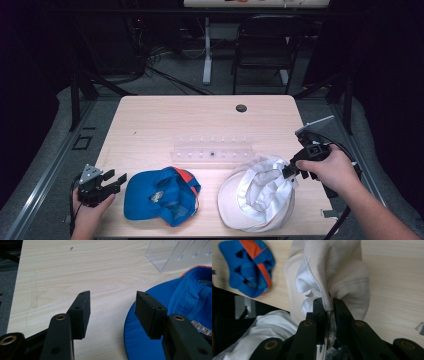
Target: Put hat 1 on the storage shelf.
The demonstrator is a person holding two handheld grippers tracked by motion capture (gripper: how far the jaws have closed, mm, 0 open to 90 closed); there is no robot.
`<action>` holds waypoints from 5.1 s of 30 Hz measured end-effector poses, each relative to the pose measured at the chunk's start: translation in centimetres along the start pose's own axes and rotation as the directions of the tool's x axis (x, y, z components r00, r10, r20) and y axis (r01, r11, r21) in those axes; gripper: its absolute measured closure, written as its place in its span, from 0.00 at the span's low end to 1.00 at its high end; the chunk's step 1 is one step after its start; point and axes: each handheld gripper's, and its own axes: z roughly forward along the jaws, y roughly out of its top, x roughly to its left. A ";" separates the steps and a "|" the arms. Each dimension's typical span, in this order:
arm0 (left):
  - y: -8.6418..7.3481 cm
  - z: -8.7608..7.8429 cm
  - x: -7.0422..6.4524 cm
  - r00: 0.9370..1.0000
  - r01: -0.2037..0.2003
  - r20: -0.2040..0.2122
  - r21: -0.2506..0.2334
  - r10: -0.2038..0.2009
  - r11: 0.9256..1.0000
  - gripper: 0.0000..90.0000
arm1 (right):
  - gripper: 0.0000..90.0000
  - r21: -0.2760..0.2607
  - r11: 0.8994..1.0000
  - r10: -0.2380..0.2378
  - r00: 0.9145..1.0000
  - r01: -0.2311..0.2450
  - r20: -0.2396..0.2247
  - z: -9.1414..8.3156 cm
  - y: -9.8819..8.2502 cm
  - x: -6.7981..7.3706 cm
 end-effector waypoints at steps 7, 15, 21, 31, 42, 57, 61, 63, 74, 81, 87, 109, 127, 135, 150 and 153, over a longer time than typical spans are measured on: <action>0.0 -0.1 -0.1 1.000 -0.002 -0.005 -0.004 0.002 1.000 0.52 | 0.91 -0.023 0.999 0.035 0.991 -0.039 -0.127 -0.7 0.1 0.4; 0.0 -0.1 0.0 1.000 0.006 -0.008 -0.001 -0.006 1.000 0.52 | 0.91 -0.004 0.999 0.049 0.964 -0.052 -0.260 -1.4 0.0 0.4; 0.0 -0.1 -0.1 1.000 0.009 -0.011 -0.004 -0.009 1.000 0.51 | 0.91 -0.016 0.997 0.069 0.946 -0.078 -0.316 -1.6 -0.1 0.7; 0.1 -0.2 -0.2 1.000 0.003 -0.019 -0.033 -0.003 0.999 0.49 | 0.91 -0.069 0.996 0.032 0.919 -0.064 -0.393 -3.2 -0.2 1.2; 0.4 -0.4 -0.6 1.000 -0.007 -0.020 -0.043 0.006 0.999 0.48 | 0.91 -0.128 0.987 0.021 0.868 -0.097 -0.497 -3.8 0.0 0.7; 0.5 -0.5 -1.4 0.999 -0.043 0.023 -0.022 0.043 0.999 0.57 | 0.91 -0.157 0.983 -0.006 0.829 -0.099 -0.559 -4.1 1.5 2.5; 0.9 -0.9 -2.2 0.997 -0.061 0.046 -0.036 0.063 0.997 0.58 | 0.91 -0.170 0.978 -0.008 0.802 -0.118 -0.598 -4.2 2.0 2.7; 1.2 -1.0 -2.7 0.996 -0.074 0.053 -0.043 0.076 0.996 0.58 | 0.91 -0.175 0.977 -0.016 0.786 -0.118 -0.618 -4.2 2.3 2.8; 3.4 -1.3 -6.2 0.977 -0.151 0.138 -0.091 0.163 0.984 0.58 | 0.91 -0.203 0.969 -0.039 0.727 -0.139 -0.685 -4.3 3.6 4.2; 4.9 -1.0 -10.0 0.950 -0.221 0.197 -0.117 0.241 0.968 0.54 | 0.91 -0.204 0.969 -0.047 0.711 -0.137 -0.702 -4.2 4.3 5.1; 6.1 -0.6 -14.2 0.913 -0.300 0.244 -0.141 0.327 0.943 0.49 | 0.91 -0.211 0.967 -0.053 0.701 -0.141 -0.711 -3.9 5.1 6.1; 7.5 3.0 -22.1 0.850 -0.457 0.232 -0.119 0.472 0.881 0.76 | 0.91 -0.210 0.970 -0.075 0.676 -0.119 -0.733 -1.0 7.5 10.8; 10.1 3.5 -18.7 0.855 -0.448 0.226 -0.132 0.467 0.884 0.94 | 0.90 -0.269 0.959 -0.122 0.723 -0.091 -0.680 0.4 8.2 12.0; 11.4 5.3 -16.6 0.884 -0.317 0.316 -0.139 0.346 0.938 0.94 | 0.90 -0.286 0.953 -0.121 0.735 -0.103 -0.667 1.2 9.3 12.9; 11.8 6.7 -15.6 0.911 -0.243 0.316 -0.111 0.266 0.964 0.94 | 0.90 -0.286 0.955 -0.125 0.760 -0.084 -0.638 3.0 10.7 14.2; 11.6 6.5 -15.2 0.912 -0.256 0.304 -0.107 0.276 0.961 0.94 | 0.90 -0.281 0.957 -0.127 0.759 -0.076 -0.638 3.3 10.7 14.4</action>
